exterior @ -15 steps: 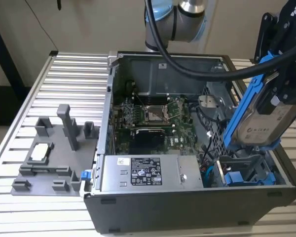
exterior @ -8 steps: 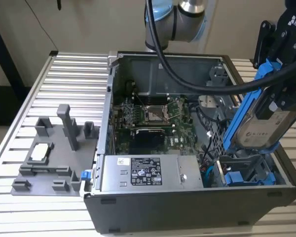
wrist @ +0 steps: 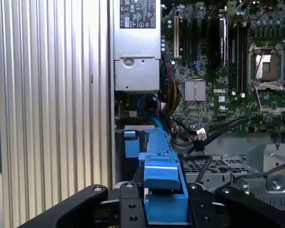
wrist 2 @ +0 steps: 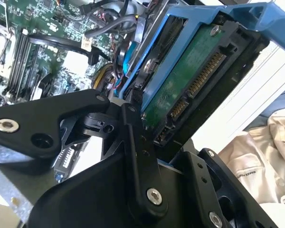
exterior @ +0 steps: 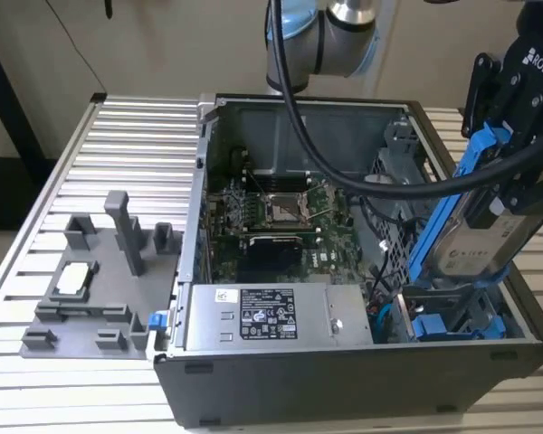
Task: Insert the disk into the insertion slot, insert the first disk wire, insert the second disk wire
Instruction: 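Insert the disk into the insertion slot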
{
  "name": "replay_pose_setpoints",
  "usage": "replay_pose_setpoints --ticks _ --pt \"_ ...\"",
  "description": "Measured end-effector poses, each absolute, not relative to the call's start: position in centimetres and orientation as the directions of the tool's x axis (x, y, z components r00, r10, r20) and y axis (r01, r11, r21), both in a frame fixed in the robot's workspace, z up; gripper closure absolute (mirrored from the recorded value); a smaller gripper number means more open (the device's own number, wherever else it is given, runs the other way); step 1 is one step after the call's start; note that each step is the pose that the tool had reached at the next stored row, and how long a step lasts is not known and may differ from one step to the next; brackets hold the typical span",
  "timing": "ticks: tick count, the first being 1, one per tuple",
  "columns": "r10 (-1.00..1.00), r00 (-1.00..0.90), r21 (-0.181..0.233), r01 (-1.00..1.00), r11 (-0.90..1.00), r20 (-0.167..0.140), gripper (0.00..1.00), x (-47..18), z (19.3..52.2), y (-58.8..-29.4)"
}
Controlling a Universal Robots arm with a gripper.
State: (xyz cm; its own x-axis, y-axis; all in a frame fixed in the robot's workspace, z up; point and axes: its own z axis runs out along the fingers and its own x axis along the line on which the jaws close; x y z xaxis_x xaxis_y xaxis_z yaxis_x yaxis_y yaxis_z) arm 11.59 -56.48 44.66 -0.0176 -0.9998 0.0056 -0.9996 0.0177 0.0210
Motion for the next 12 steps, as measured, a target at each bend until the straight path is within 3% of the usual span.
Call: replay_pose_setpoints --ticks 12 --pt "-1.0 -0.017 0.021 -1.0 0.017 0.006 0.67 11.9 43.1 -56.5"
